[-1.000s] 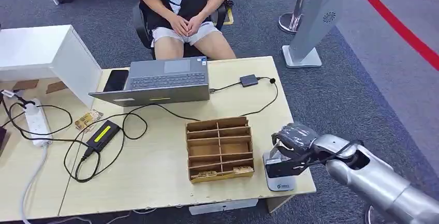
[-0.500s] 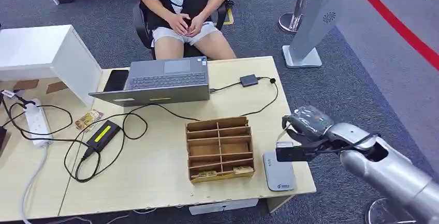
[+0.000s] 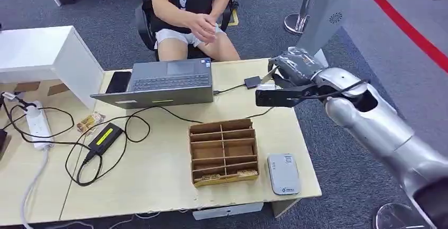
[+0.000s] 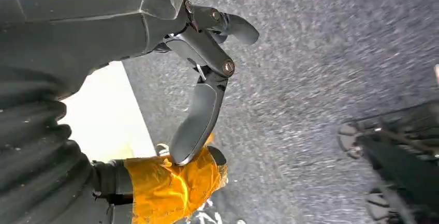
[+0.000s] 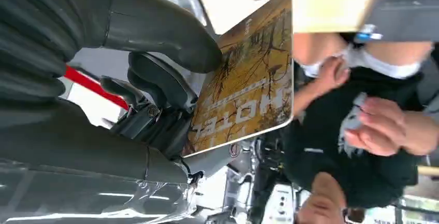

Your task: Pass the card to the sensor for recognition and then transmit it.

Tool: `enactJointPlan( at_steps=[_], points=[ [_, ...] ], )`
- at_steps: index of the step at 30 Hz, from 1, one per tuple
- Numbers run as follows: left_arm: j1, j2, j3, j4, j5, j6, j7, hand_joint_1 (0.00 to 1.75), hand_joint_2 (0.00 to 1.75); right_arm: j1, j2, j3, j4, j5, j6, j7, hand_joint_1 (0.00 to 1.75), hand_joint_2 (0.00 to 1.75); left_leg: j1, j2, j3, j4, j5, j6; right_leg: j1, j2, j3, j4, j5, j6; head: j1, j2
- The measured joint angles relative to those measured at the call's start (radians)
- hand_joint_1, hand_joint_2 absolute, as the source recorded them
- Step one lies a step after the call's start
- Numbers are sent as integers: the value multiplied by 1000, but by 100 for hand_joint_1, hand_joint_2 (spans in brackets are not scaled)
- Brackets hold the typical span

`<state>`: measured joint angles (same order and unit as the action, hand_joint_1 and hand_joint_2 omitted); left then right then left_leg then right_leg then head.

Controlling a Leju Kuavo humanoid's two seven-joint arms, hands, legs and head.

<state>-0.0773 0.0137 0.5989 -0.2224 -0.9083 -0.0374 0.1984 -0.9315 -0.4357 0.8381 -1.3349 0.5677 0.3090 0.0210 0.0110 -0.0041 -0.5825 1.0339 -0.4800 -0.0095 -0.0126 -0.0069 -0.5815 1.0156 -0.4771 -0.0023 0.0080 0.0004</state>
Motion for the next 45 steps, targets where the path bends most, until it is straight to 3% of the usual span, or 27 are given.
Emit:
enactJointPlan(
  at_steps=[4, 7, 10, 13, 19, 22, 23, 30, 38, 45],
  points=[
    [1, -1, 0, 0, -19, -7, 3, 0, 175, -46, 68, 22, 45, -2, -2, 16, 175, 175, 0, 1, -2, 0, 0, 0, 0, 1, -1, 1, 0, 0, 0, 0],
    [-13, -2, -3, 0, -46, -18, 9, 0, 175, -131, 199, 38, 175, -19, 18, 50, 175, 175, -1, 9, -1, 0, 0, 0, 0, 9, -4, 1, 2, -1, 0, 0],
    [-36, -7, -9, 0, -71, -25, 21, 0, 175, -214, 347, 58, 342, -43, 26, 64, 175, 175, 0, 8, -1, 0, 2, -2, 0, 9, -4, 2, 3, -1, 0, 0],
    [-47, -11, -11, 0, -90, -31, 33, 0, 175, -264, 462, 70, 471, -45, 24, 100, 175, 175, 1, 7, -1, 0, 2, -3, 1, 8, -5, 3, 3, -1, 0, 0],
    [-67, -19, -20, 0, -112, -36, 50, 0, 175, -312, 631, 91, 713, -16, -4, 146, 175, 175, 1, 6, -2, 0, 2, -3, 1, 7, -5, 3, 3, -1, 0, 0],
    [-74, -23, -24, 0, -116, -40, 60, 0, 175, -319, 673, 97, 784, -12, -15, 150, 175, 175, 0, 5, -2, 0, 2, -3, 1, 5, -4, 2, 3, -1, 0, 0],
    [-75, -24, -25, 0, -118, -40, 62, 0, 175, -320, 686, 98, 806, -10, -20, 153, 0, 175, 0, 5, -3, 0, 2, -3, 1, 5, -4, 2, 3, -1, 0, 0],
    [-77, -24, -26, 0, -121, -40, 63, 0, 175, -320, 722, 108, 879, 0, -55, 149, 0, 175, 0, 5, -3, 0, 2, -3, 0, 6, -4, 2, 3, -1, 0, 0],
    [-77, -24, -26, 0, -125, -40, 60, 0, 175, -321, 718, 105, 906, 8, -146, 140, 0, 175, 0, 5, -2, 0, 2, -3, 0, 6, -5, 2, 3, -1, 0, 0],
    [-77, -24, -26, 4, -126, -40, 58, 0, 175, -321, 709, 91, 906, 6, -185, 130, 0, 175, 0, 5, -2, 0, 2, -3, 0, 6, -5, 2, 3, -1, 0, 0]
  ],
)
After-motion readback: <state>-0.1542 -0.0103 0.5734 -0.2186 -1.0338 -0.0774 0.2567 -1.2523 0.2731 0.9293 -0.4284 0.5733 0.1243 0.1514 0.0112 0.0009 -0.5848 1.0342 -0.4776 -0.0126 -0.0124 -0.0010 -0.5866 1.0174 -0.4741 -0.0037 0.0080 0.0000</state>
